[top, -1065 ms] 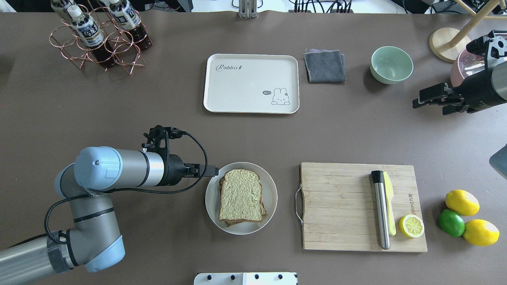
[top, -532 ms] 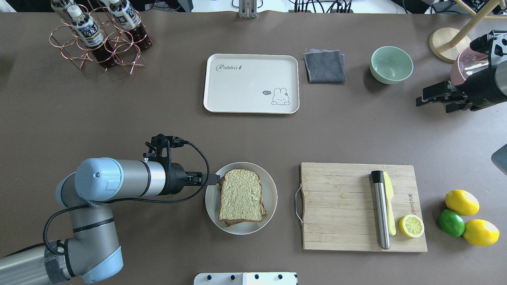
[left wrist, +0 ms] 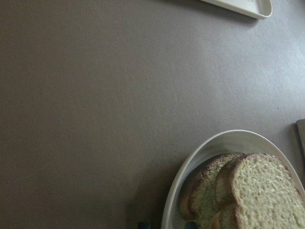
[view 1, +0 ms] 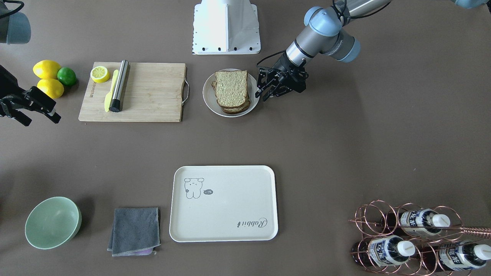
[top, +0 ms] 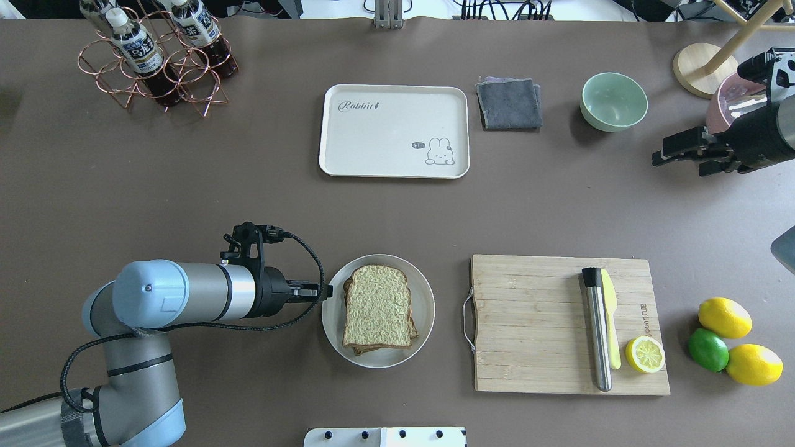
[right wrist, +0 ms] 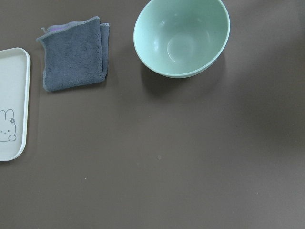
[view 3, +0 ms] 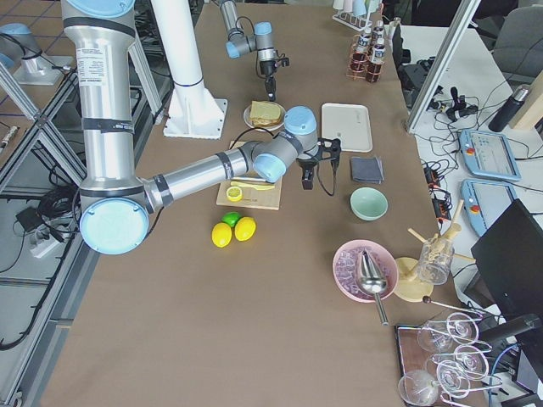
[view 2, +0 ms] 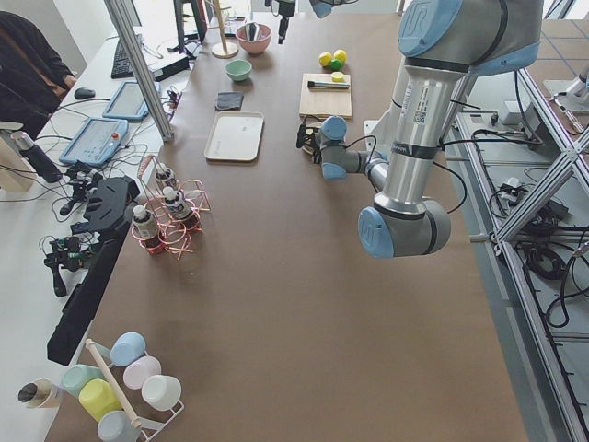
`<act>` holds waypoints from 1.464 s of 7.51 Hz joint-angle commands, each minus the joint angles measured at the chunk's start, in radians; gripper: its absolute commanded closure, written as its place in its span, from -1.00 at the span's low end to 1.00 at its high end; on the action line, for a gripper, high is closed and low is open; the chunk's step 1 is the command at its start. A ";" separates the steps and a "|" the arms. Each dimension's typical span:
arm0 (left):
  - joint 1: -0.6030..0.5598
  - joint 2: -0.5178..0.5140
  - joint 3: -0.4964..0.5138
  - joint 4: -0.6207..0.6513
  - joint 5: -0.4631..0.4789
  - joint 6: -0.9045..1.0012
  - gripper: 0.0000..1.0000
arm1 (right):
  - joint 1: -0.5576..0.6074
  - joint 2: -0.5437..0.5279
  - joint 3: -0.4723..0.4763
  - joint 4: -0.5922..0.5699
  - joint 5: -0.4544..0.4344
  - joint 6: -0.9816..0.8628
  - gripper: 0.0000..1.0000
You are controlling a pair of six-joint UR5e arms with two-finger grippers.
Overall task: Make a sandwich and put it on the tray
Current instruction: 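Lower the left gripper to the rim of the white plate nearest the robot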
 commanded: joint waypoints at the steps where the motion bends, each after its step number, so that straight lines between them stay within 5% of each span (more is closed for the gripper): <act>1: 0.034 0.005 0.004 -0.002 0.015 -0.009 0.24 | -0.001 0.004 -0.007 0.000 0.000 -0.002 -0.98; 2: 0.080 0.003 0.004 -0.005 0.085 -0.009 0.22 | -0.001 0.004 -0.010 0.000 0.000 -0.002 -0.98; 5: 0.094 0.006 -0.002 -0.008 0.082 -0.009 0.27 | 0.001 0.005 -0.010 0.000 0.000 0.000 -0.98; 7: 0.085 0.010 -0.005 -0.009 0.077 -0.009 1.00 | 0.001 -0.001 -0.007 0.002 0.000 0.000 -0.98; 11: 0.053 0.013 -0.063 0.017 0.040 -0.016 1.00 | 0.001 -0.005 -0.009 0.006 0.001 0.000 -0.98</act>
